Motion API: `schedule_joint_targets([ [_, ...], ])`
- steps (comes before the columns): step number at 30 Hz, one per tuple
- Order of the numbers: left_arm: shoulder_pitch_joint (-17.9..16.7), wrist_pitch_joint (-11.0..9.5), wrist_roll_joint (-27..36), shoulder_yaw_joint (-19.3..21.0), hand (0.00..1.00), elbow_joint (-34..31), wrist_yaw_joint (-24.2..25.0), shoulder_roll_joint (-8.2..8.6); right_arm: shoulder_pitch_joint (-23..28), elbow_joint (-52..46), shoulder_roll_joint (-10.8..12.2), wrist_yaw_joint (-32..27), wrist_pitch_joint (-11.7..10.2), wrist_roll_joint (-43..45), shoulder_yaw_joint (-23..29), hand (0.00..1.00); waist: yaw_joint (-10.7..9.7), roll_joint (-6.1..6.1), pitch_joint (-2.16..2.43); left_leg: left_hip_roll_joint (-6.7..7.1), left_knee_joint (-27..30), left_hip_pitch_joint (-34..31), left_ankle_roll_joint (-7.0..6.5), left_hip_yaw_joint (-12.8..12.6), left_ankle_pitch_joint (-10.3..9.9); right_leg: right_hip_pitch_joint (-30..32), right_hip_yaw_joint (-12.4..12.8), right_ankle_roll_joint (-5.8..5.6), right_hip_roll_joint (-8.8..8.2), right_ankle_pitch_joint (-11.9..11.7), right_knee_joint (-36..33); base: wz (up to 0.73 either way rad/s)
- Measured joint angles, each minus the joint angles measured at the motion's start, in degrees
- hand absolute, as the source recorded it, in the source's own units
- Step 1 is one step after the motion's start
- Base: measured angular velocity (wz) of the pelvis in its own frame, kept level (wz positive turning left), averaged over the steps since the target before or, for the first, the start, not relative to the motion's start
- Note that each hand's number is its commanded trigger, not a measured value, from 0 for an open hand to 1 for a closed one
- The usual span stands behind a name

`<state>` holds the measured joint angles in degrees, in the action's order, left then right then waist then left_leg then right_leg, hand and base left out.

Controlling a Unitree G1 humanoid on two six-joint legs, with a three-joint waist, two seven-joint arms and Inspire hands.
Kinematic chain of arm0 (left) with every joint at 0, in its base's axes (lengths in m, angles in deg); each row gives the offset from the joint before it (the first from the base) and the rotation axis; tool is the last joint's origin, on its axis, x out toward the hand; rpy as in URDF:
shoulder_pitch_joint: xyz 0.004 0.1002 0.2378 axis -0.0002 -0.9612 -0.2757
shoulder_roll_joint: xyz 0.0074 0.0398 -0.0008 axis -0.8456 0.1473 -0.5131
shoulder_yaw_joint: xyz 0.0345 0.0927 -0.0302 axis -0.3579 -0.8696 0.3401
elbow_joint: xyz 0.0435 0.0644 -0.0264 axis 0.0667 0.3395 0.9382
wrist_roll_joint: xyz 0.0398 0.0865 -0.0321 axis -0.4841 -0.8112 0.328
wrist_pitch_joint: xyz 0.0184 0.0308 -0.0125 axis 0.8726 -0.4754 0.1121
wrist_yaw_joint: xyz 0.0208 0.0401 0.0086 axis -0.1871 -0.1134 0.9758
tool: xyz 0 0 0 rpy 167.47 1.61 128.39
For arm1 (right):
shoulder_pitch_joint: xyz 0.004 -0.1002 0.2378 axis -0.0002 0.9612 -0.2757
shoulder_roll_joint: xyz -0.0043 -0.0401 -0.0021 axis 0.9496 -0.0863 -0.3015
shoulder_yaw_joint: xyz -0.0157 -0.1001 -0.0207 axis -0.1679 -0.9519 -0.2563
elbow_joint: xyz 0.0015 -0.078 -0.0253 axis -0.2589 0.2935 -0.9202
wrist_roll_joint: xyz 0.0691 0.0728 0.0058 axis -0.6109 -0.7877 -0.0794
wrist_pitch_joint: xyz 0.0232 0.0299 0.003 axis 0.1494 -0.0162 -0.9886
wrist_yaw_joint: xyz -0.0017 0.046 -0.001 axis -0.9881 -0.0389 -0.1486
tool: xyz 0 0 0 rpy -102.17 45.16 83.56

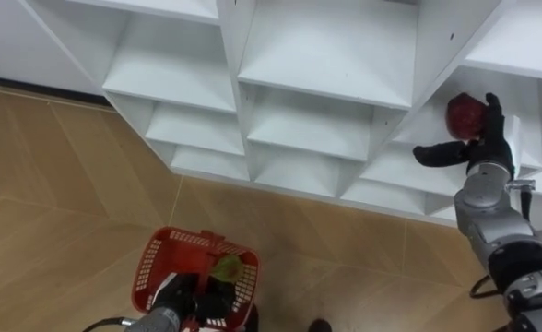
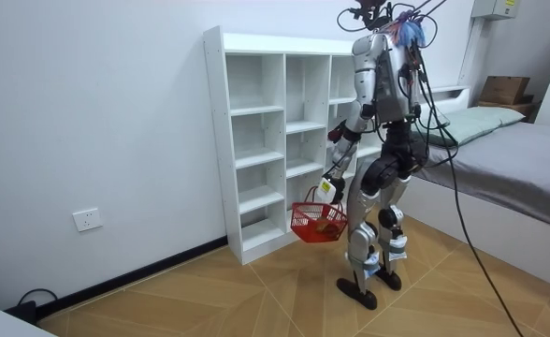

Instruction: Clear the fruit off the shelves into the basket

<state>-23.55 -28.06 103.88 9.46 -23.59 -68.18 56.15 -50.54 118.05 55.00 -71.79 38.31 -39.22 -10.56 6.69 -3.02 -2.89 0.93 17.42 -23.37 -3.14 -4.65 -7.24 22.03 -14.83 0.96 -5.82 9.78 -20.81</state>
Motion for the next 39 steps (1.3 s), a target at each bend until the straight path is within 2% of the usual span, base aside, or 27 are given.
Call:
schedule_joint_targets([
  [1, 0.25, -0.05, 0.0, -0.46, 1.0, 0.53, -0.01, 0.11, -0.04, 0.0, 0.0, 0.0, 0.0, -0.62, 0.0, 0.05, -0.02, -0.02, -0.01, -0.03, -0.01, 0.0, 0.03, 0.0, 0.08, 0.0, -0.01, 0.06, 0.02, -0.03, 0.0, 0.0],
  [2, 0.38, -0.07, 0.0, -0.75, 1.0, 0.84, -0.01, 0.16, -0.06, 0.0, 0.0, 0.0, 0.0, -0.92, 0.0, 0.16, -0.03, -0.03, -0.01, -0.04, -0.01, 0.0, 0.04, 0.0, 0.11, 0.0, 0.0, 0.08, 0.03, -0.05, -0.01, 0.0],
  [3, 0.5, -0.07, 0.0, -0.89, 1.0, 1.14, 0.02, 0.31, -0.1, 0.0, 0.0, 0.0, 0.0, -1.64, 0.0, 0.49, -0.09, -0.07, 0.0, -0.05, -0.01, 0.01, 0.05, 0.0, 0.16, 0.0, 0.0, 0.12, 0.03, -0.07, -0.01, 0.0],
  [4, 0.51, -0.08, 0.0, -0.9, 1.0, 1.18, 0.02, 0.35, -0.1, 0.0, 0.0, 0.0, 0.0, -1.76, 0.0, 0.64, -0.11, -0.12, 0.0, -0.05, -0.01, 0.01, 0.05, 0.0, 0.18, 0.0, 0.01, 0.14, 0.03, -0.09, -0.01, 0.0],
  [5, 0.58, -0.11, 0.0, -1.07, 1.0, 1.27, 0.02, 0.35, -0.1, 0.0, 0.0, 0.0, 0.0, -1.8, -0.05, 0.73, -0.13, -0.22, -0.01, -0.04, 0.0, 0.02, 0.04, -0.01, 0.21, 0.01, 0.01, 0.15, 0.0, -0.09, -0.08, 0.0],
  [6, 0.67, -0.12, 0.0, -1.25, 1.0, 1.36, 0.01, 0.32, -0.11, 0.0, 0.0, -0.06, 0.0, -1.82, -0.2, 0.96, -0.13, -0.38, -0.03, -0.04, 0.02, 0.06, 0.04, -0.02, 0.24, 0.02, 0.06, 0.15, -0.01, -0.09, -0.17, 0.0],
  [7, 0.71, -0.12, 0.0, -1.28, 1.0, 1.4, 0.01, 0.32, -0.12, 0.0, 0.0, -0.07, 0.0, -1.82, -0.31, 1.0, -0.13, -0.49, -0.02, -0.04, 0.02, 0.08, 0.05, -0.02, 0.26, 0.02, 0.08, 0.15, -0.01, -0.09, -0.2, 0.0],
  [12, 1.1, -0.15, 0.07, -1.99, 1.0, 2.03, 0.02, 0.32, -0.42, -0.04, 0.0, -0.07, 0.0, -2.13, -1.2, 1.0, -0.12, -1.43, 0.0, -0.04, 0.17, 0.1, 0.05, -0.02, 0.33, -0.03, 0.1, 0.18, -0.03, -0.11, -0.3, 0.0],
  [30, 1.64, -0.29, 1.69, -1.85, 1.0, 3.19, 0.04, 0.31, -0.46, -1.8, 0.11, -0.16, -0.29, -6.26, -2.03, 1.0, -0.06, -1.29, 0.0, -0.05, 0.05, 0.08, 0.05, 0.07, 0.33, -0.04, -0.14, 0.19, -0.04, -0.11, -0.28, 0.0],
  [31, 1.64, -0.29, 1.7, -1.85, 1.0, 3.2, 0.04, 0.32, -0.46, -1.8, 0.12, -0.16, -0.46, -6.27, -2.04, 0.79, -0.06, -1.28, 0.0, -0.05, 0.04, 0.08, 0.05, 0.08, 0.33, -0.05, -0.16, 0.19, -0.04, -0.11, -0.28, 0.0],
  [32, 1.65, -0.29, 1.75, -1.85, 1.0, 3.24, 0.04, 0.33, -0.46, -1.8, 0.11, -0.18, -0.69, -6.32, -2.03, 0.53, -0.05, -1.24, 0.0, -0.05, 0.03, 0.08, 0.05, 0.11, 0.33, -0.07, -0.19, 0.19, -0.04, -0.11, -0.27, 0.0],
  [33, 1.65, -0.29, 2.05, -1.86, 1.0, 3.32, 0.04, 0.35, -0.46, -1.79, 0.12, -0.24, -0.89, -6.68, -2.04, 0.42, -0.05, -1.21, 0.0, -0.05, 0.04, 0.08, 0.05, 0.12, 0.33, -0.1, -0.21, 0.2, -0.04, -0.11, -0.27, 0.0],
  [34, 1.65, -0.29, 2.11, -1.86, 1.0, 3.36, 0.04, 0.35, -0.46, -1.79, 0.12, -0.28, -1.02, -6.81, -2.04, 0.0, -0.05, -1.18, -0.01, -0.05, 0.04, 0.08, 0.05, 0.13, 0.33, -0.1, -0.22, 0.2, -0.04, -0.11, -0.26, 0.0],
  [39, 1.74, -0.28, 2.16, -1.84, 1.0, 3.45, -0.01, 0.47, -0.46, -1.8, 0.12, -0.52, -1.19, -7.35, -2.03, 0.0, 0.01, -0.85, 0.0, -0.05, -0.02, 0.08, 0.05, 0.13, 0.33, -0.04, -0.19, 0.2, -0.02, -0.11, -0.25, 0.0],
])
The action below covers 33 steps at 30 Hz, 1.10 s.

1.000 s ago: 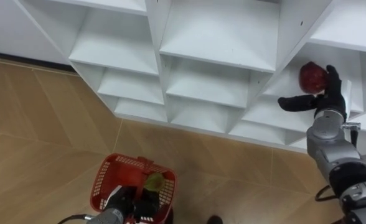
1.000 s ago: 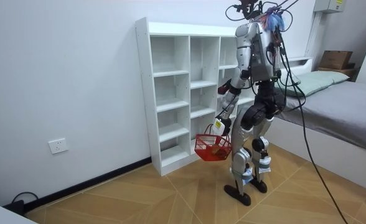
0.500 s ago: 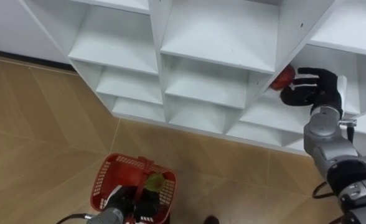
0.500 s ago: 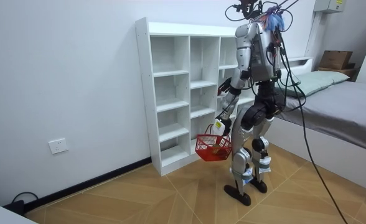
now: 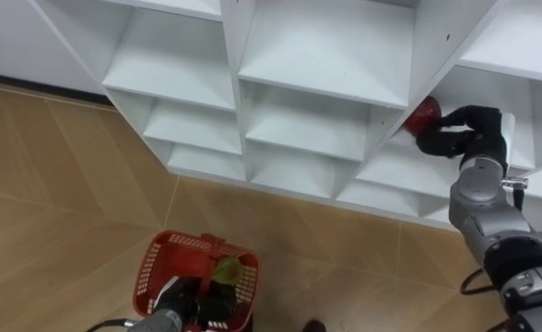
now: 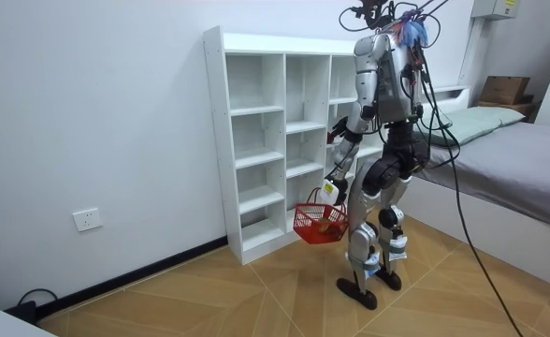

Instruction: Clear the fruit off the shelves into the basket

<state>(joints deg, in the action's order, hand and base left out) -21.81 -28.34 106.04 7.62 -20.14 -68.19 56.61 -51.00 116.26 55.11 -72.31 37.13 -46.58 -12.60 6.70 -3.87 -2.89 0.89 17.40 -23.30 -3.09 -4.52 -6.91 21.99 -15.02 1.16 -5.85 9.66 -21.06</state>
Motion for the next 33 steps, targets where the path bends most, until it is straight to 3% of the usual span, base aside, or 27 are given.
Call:
schedule_joint_targets([
  [10, 0.07, 0.0, -0.01, -0.13, 1.0, 0.02, 0.01, 0.23, -0.02, 0.01, -0.01, -0.15, -1.16, 1.26, 0.02, 0.0, 0.0, 0.54, -0.07, -0.01, -0.11, 0.01, 0.0, 0.0, 0.0, 0.04, 0.05, 0.0, 0.02, 0.0, 0.0, 0.0],
  [33, 0.06, 0.0, 0.04, -0.15, 1.0, 0.07, 0.01, 0.31, -0.01, 0.08, 0.1, -0.97, -1.17, 3.77, 0.04, 0.0, -0.08, 0.61, -0.11, 0.0, -0.44, 0.02, 0.01, -0.05, 0.0, 0.1, 0.0, 0.0, 0.03, 0.0, 0.2, 0.0],
])
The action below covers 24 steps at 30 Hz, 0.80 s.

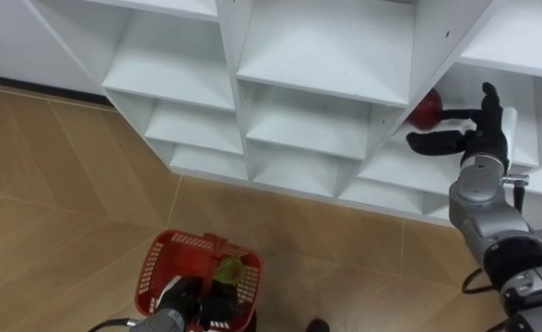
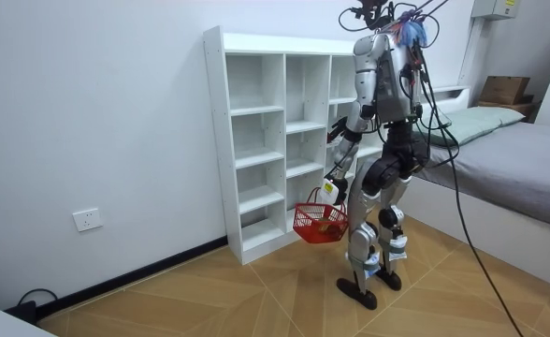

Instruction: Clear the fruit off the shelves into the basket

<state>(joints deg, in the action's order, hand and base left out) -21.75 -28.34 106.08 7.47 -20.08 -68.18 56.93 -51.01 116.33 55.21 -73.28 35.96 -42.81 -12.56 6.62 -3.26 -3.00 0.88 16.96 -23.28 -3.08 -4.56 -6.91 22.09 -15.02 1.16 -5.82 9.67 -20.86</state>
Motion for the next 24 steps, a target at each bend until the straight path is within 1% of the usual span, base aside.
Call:
schedule_joint_targets([
  [16, 0.02, -0.01, -0.01, 0.04, 1.0, -0.08, -0.48, -0.01, 0.0, -0.71, 0.04, -0.05, 0.04, -0.48, 0.01, 0.0, -0.05, -0.06, -0.02, 0.02, -0.66, 0.05, 0.05, -0.13, 0.03, 0.26, 0.2, -0.01, 0.02, 0.01, 0.09, 0.0],
  [19, 0.14, -0.02, -0.01, 0.09, 1.0, 0.02, -0.53, -0.04, 0.0, -1.47, 0.04, -0.02, 0.04, -3.83, 0.02, 0.0, -0.08, -0.08, 0.0, 0.02, -0.5, 0.06, 0.05, -0.12, 0.04, 0.18, 0.16, -0.01, -0.01, 0.01, 0.07, 0.0],
  [22, -0.08, -0.02, 0.01, 0.06, 1.0, 0.04, -0.52, 0.09, -0.04, -1.98, 0.16, 0.02, 0.04, -10.34, 0.32, 0.0, -0.13, -0.08, 0.0, 0.06, -0.23, 0.27, 0.04, -0.12, 0.04, -0.12, 0.18, -0.03, -0.08, 0.02, 0.0, 0.0],
  [24, -0.3, -0.01, 0.02, 0.06, 1.0, 0.04, -0.51, 0.25, -0.04, -2.56, 0.94, 0.72, 0.06, -15.88, 1.83, 0.0, -0.33, -0.08, 0.0, 0.12, -0.11, 0.3, -0.02, -0.06, 0.08, -0.27, 0.18, -0.04, -0.12, 0.03, 0.01, 0.0],
])
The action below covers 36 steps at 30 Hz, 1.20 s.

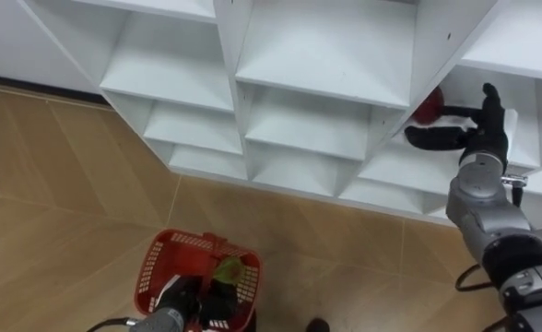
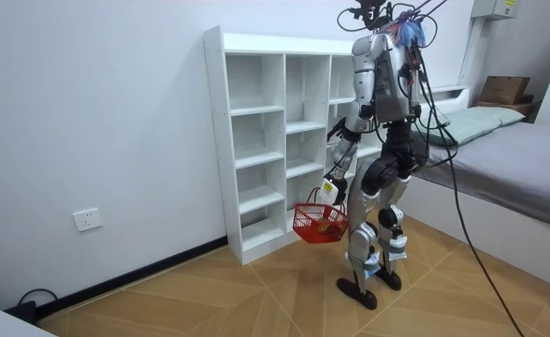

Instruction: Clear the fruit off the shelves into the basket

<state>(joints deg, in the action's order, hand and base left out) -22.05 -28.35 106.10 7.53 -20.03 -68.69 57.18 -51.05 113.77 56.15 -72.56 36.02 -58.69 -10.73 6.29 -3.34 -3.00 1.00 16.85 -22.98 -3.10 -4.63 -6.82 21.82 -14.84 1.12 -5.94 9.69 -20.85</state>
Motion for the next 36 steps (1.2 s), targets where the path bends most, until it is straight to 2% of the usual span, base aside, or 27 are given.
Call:
schedule_joint_targets([
  [6, -0.37, 0.23, 2.26, 0.12, 1.0, -0.03, -0.12, 0.43, 0.1, -0.01, 1.27, 1.58, 0.08, -7.98, 1.72, 0.0, -1.27, 0.03, 0.01, -0.02, 0.58, -0.03, -0.02, -0.01, -0.01, -0.02, 0.35, 0.01, 0.05, 0.0, -0.43, 0.0],
  [10, -0.19, 0.27, 2.31, 0.11, 1.0, -0.05, -0.15, 0.52, 0.1, -0.05, 1.17, 2.05, 0.06, -10.76, 2.78, 0.0, -1.49, 0.13, 0.07, -0.03, 0.8, -0.03, -0.02, -0.06, -0.01, 0.15, 0.54, 0.04, 0.05, 0.02, -0.75, 0.0],
  [15, -0.13, 0.28, 2.4, 0.12, 1.0, -0.05, -0.32, 0.59, 0.07, -0.07, 1.06, 2.91, -0.06, -11.36, 2.83, 0.0, -1.63, 0.45, 0.27, -0.03, 0.86, -0.02, -0.02, -0.06, -0.01, 0.14, 0.45, 0.04, 0.0, 0.03, -0.79, 0.0],
  [23, -0.07, 0.28, 2.39, 0.37, 1.0, -0.04, -0.74, 1.13, 0.09, 0.21, 1.38, 3.22, 0.0, -10.87, 4.93, 0.0, -1.6, 0.51, 0.3, -0.03, 0.89, 0.27, -0.03, -0.06, 0.02, -0.03, 0.52, 0.05, -0.02, 0.02, -1.1, 0.0],
  [31, -0.41, 0.26, 2.3, 0.11, 1.0, -0.04, -0.65, 1.29, 0.19, 0.79, 1.41, 3.05, 0.06, -3.64, 4.87, 0.0, -1.33, 0.53, 0.3, -0.06, 0.63, 1.04, -0.02, -0.13, 0.02, -0.81, 0.42, 0.05, 0.02, 0.02, -0.83, 0.0],
  [36, -0.42, 0.26, 2.26, 0.75, 1.0, -0.04, -0.5, 1.23, 0.16, 0.75, 1.35, 2.37, 0.05, 5.17, 4.8, 0.0, -1.11, 0.52, 0.31, -0.06, 0.53, 1.04, -0.02, -0.15, 0.02, -0.67, 0.49, 0.06, 0.01, 0.04, -0.93, 0.0],
])
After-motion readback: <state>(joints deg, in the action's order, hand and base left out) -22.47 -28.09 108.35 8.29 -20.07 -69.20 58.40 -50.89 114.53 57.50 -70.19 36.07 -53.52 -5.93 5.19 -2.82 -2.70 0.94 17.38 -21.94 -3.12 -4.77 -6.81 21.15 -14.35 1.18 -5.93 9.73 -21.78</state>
